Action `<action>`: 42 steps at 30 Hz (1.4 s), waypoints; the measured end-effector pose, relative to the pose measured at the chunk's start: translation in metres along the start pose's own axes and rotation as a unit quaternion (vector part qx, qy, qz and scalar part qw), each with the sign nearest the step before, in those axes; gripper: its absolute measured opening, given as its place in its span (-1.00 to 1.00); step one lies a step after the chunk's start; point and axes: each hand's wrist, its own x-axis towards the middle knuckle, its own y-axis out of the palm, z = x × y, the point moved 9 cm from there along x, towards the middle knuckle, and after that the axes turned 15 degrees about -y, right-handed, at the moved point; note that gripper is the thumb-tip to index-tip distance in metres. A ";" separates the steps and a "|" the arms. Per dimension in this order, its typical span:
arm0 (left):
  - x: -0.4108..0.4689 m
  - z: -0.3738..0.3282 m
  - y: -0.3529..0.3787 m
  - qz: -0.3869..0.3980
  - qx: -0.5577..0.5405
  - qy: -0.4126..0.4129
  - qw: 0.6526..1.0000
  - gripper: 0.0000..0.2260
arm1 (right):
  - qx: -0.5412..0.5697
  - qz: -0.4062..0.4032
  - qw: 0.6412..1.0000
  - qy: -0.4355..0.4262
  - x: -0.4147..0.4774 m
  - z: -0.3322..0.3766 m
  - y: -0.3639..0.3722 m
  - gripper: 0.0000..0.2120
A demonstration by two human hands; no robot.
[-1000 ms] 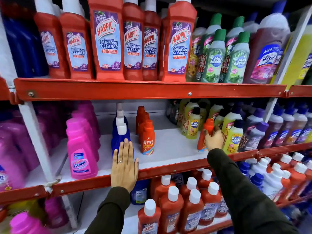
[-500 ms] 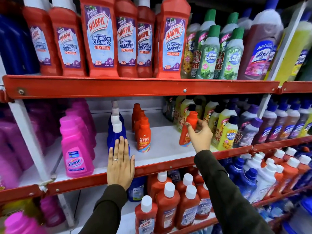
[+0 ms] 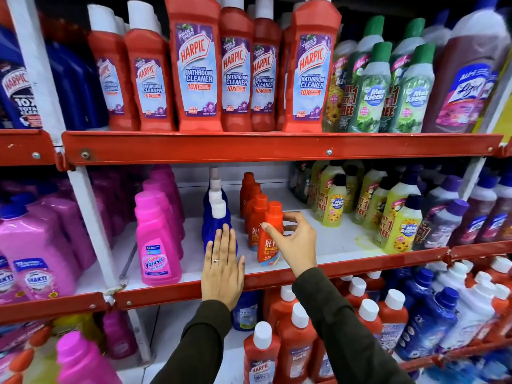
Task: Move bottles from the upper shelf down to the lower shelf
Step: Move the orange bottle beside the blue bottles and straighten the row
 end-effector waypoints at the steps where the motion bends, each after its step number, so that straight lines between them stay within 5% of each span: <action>1: 0.000 0.000 -0.001 0.001 0.000 0.000 1.000 -0.43 | -0.003 0.005 1.000 0.001 -0.001 0.000 0.003 -0.48; 13: 0.000 -0.004 -0.007 0.035 -0.021 0.011 0.999 -0.41 | -0.033 0.031 0.999 0.001 -0.007 -0.006 0.017 -0.45; 17: -0.019 -0.029 -0.004 0.122 -0.099 0.066 0.985 -0.37 | 0.029 0.051 0.998 0.012 -0.015 -0.007 0.021 -0.45; 22: -0.032 -0.047 0.002 0.258 -0.329 -0.065 0.906 -0.39 | 0.198 0.071 0.964 0.159 -0.048 -0.025 0.038 -0.59; 26: -0.031 -0.050 0.014 0.351 -0.456 -0.244 0.781 -0.37 | 0.209 0.091 0.955 0.188 -0.058 -0.023 0.040 -0.50; 30: -0.024 -0.056 0.021 0.408 -0.521 -0.313 0.681 -0.37 | 0.197 0.102 0.957 0.186 -0.058 -0.024 0.039 -0.43; 35: -0.027 -0.050 0.029 0.414 -0.530 -0.336 0.659 -0.44 | 0.170 0.109 0.961 0.187 -0.059 -0.027 0.038 -0.32; 42: -0.026 -0.051 0.028 0.419 -0.516 -0.325 0.672 -0.45 | 0.165 0.108 0.965 0.173 -0.061 -0.021 0.036 -0.34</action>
